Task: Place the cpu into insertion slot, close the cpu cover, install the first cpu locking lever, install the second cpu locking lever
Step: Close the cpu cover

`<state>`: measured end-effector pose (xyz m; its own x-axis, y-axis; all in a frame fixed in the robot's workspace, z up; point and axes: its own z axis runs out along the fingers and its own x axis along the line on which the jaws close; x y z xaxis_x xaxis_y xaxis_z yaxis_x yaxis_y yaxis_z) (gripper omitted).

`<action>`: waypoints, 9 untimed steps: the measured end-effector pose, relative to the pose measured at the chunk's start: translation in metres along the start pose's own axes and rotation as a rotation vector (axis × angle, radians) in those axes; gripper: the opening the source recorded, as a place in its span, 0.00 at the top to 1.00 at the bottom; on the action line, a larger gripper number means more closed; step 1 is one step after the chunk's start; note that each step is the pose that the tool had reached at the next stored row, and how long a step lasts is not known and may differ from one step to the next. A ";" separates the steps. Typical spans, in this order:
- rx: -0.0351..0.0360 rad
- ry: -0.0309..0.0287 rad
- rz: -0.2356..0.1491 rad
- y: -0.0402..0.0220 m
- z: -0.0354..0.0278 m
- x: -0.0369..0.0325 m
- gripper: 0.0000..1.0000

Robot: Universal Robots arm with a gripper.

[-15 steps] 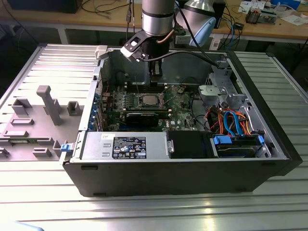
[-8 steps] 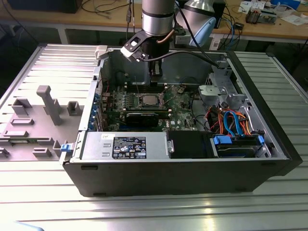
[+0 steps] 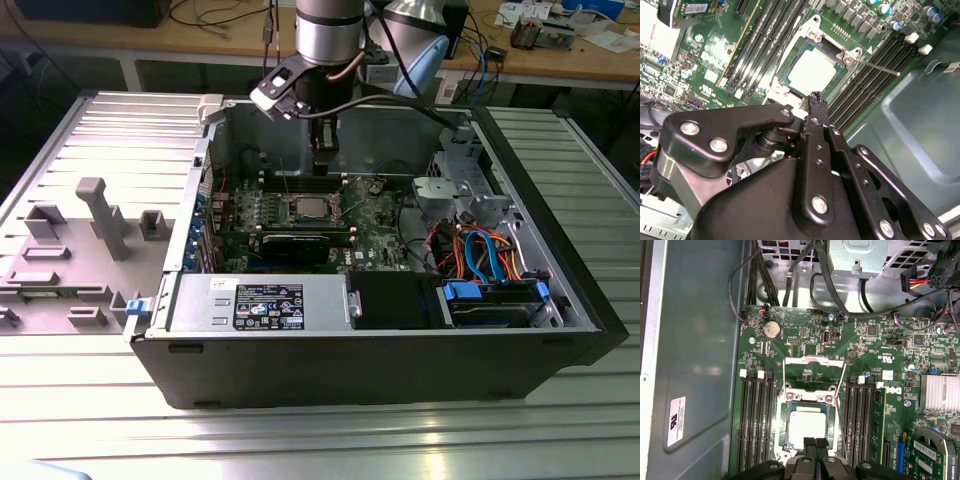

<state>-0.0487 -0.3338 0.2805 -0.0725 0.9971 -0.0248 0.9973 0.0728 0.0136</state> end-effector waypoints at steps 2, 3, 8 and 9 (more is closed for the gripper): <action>-0.0001 0.0000 0.000 0.0043 0.0002 -0.0003 0.89; -0.0001 0.0000 0.000 0.0067 0.0002 -0.0005 0.89; 0.0000 -0.0007 0.000 0.0232 0.0005 -0.0017 0.89; 0.0000 -0.0008 0.000 0.0268 0.0006 -0.0020 0.89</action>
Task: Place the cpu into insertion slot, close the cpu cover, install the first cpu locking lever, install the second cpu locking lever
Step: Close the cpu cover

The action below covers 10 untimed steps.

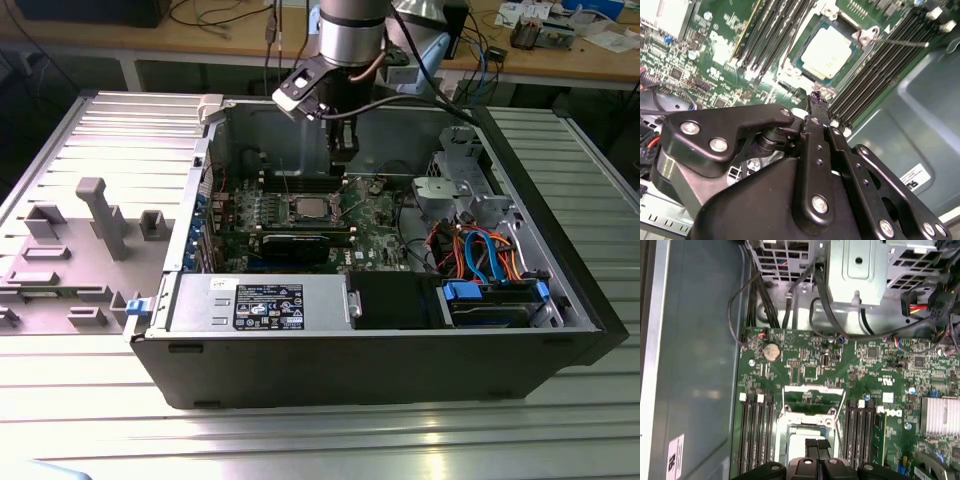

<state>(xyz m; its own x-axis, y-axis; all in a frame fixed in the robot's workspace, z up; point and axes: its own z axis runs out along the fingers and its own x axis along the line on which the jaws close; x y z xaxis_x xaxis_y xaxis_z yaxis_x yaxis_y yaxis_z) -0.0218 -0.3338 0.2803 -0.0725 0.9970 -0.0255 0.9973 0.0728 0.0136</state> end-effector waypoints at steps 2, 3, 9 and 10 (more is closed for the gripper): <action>0.0000 -0.0001 0.000 0.0042 0.0001 -0.0003 0.89; 0.0000 -0.0002 0.000 0.0061 0.0001 -0.0004 0.89; 0.0000 -0.0002 0.000 0.0206 0.0003 -0.0015 0.89; 0.0003 -0.0003 0.000 0.0244 0.0005 -0.0017 0.89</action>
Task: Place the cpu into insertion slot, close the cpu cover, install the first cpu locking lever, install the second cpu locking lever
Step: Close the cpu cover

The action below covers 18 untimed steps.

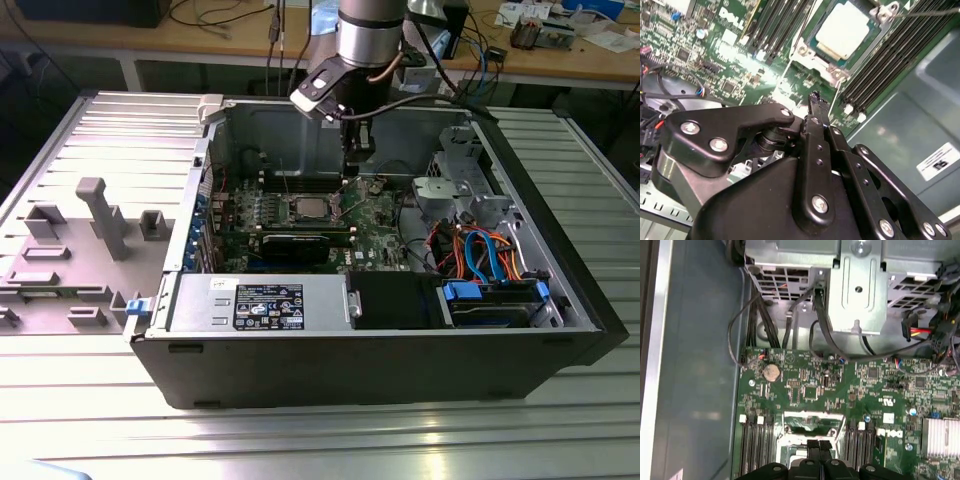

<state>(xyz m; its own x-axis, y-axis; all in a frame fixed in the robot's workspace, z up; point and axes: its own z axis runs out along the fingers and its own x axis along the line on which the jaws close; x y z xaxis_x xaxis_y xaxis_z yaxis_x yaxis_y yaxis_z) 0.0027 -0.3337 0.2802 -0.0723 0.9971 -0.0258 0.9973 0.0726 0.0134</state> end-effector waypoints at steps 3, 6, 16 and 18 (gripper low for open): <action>0.0005 0.0001 0.001 0.0120 0.0016 -0.0008 0.89; 0.0007 -0.0001 0.005 0.0200 0.0044 -0.0014 0.89; 0.0019 0.0000 0.014 0.0444 0.0198 -0.0027 0.89; 0.0025 -0.0001 0.014 0.0444 0.0224 -0.0027 0.89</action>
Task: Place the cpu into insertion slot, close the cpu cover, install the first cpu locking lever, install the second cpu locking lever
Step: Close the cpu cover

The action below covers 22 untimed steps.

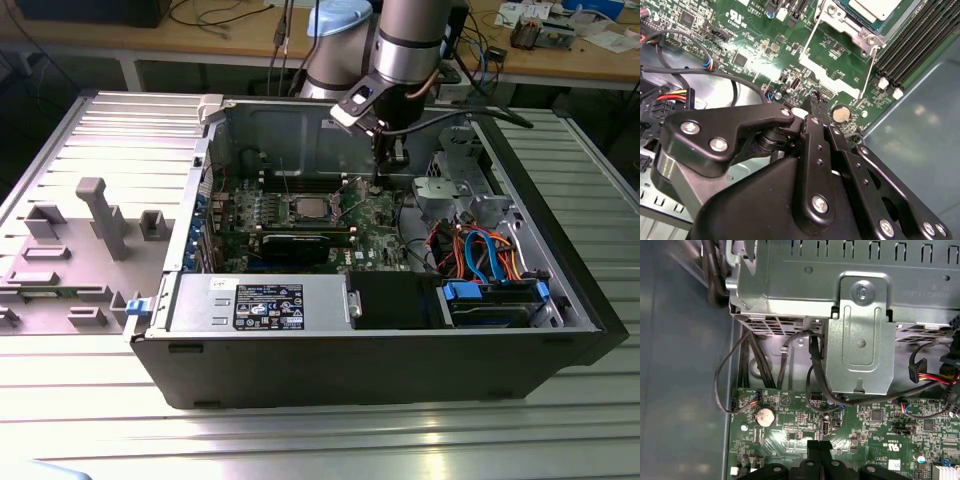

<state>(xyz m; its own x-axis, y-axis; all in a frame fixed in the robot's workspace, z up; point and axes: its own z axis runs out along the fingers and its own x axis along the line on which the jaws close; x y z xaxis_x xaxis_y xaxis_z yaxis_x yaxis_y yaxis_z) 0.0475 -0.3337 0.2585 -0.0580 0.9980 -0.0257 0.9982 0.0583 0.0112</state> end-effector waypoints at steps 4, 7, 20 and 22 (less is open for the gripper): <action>0.0012 0.0002 0.000 0.0000 0.0050 0.0002 0.89; 0.0013 -0.0001 0.000 -0.0005 0.0069 0.0003 0.89; 0.0013 0.0005 0.000 -0.0157 0.0072 0.0013 0.89; 0.0012 0.0005 0.000 -0.0192 0.0071 0.0015 0.89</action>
<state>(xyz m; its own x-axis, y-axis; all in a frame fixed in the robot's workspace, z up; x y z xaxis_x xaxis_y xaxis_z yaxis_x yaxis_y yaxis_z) 0.0283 -0.3335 0.2511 -0.0580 0.9980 -0.0253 0.9983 0.0583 0.0099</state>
